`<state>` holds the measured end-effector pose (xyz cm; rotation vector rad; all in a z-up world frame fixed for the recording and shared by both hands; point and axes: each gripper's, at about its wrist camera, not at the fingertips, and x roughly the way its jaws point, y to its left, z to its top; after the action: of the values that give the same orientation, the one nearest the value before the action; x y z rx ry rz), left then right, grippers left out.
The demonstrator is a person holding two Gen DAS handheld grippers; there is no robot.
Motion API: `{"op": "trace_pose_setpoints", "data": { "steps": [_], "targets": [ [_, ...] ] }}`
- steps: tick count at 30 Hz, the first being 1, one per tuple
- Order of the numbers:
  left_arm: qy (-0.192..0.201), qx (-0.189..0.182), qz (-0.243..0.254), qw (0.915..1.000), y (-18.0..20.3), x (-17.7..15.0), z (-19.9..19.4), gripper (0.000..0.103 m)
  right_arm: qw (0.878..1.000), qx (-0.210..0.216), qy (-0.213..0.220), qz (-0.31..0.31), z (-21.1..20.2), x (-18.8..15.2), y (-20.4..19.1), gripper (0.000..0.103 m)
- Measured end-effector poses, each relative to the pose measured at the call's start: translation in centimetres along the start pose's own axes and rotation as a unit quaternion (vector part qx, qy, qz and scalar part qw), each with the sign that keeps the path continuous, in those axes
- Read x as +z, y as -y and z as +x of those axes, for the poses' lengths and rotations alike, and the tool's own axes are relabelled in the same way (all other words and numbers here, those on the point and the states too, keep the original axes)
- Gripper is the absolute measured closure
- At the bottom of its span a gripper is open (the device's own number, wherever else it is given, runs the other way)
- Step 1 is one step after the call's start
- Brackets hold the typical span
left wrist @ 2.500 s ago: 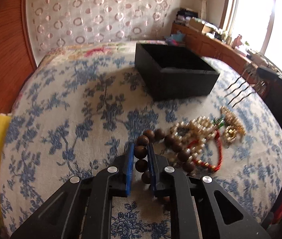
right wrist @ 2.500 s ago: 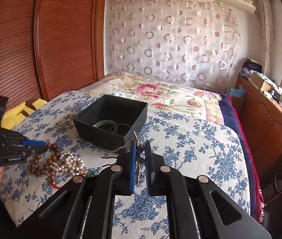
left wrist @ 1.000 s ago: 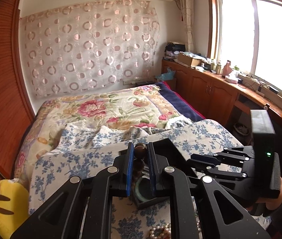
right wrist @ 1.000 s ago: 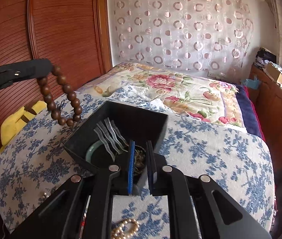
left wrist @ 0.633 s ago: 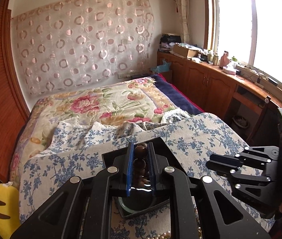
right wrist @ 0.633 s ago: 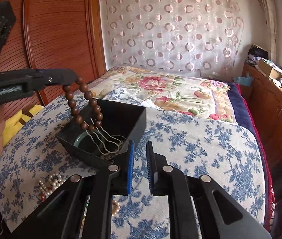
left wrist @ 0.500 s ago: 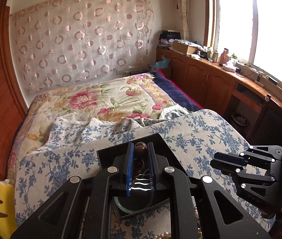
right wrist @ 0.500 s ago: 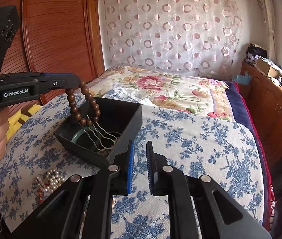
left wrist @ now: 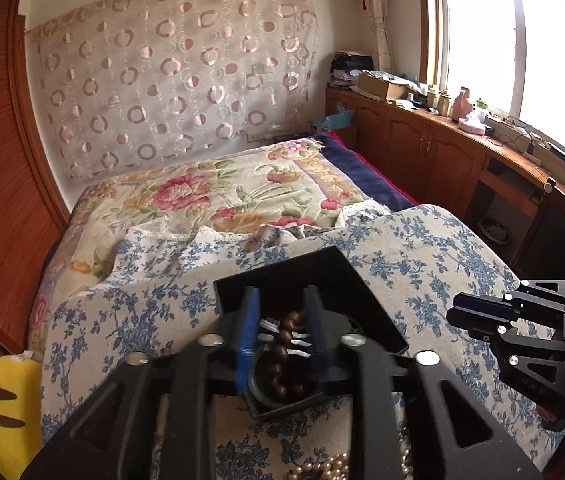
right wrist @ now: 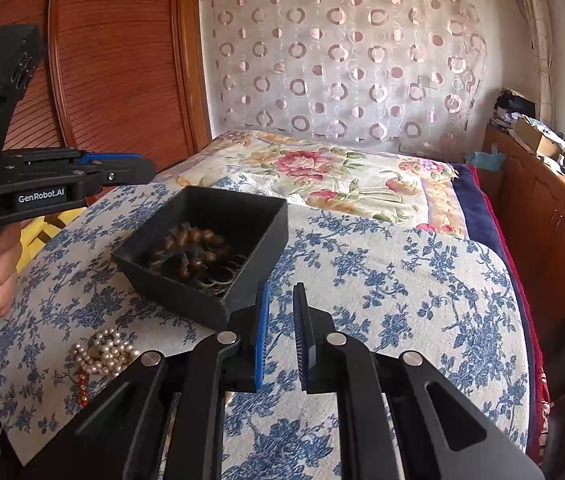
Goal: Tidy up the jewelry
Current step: 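Release earrings into box with right tool while left tool releases beads inside, then move both tools back toward the pearl strands on the bed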
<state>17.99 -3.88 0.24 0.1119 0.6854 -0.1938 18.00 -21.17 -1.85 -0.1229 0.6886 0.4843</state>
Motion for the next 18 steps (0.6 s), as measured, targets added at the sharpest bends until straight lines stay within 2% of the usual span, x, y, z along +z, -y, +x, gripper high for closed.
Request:
{"op": "trace_pose_setpoints", "data": {
  "steps": [7, 18],
  "targets": [
    [0.007, 0.007, 0.009, 0.9999, -0.8, -2.7, -2.3, 0.073, 1.0, 0.007, -0.008, -0.009, -0.5, -1.2, -0.9, 0.089],
    [-0.005, -0.016, 0.003, 0.9999, -0.5, -7.7, -4.4, 0.072, 0.997, 0.045, -0.066, -0.016, 0.5, -4.5, -2.7, 0.089]
  ]
}}
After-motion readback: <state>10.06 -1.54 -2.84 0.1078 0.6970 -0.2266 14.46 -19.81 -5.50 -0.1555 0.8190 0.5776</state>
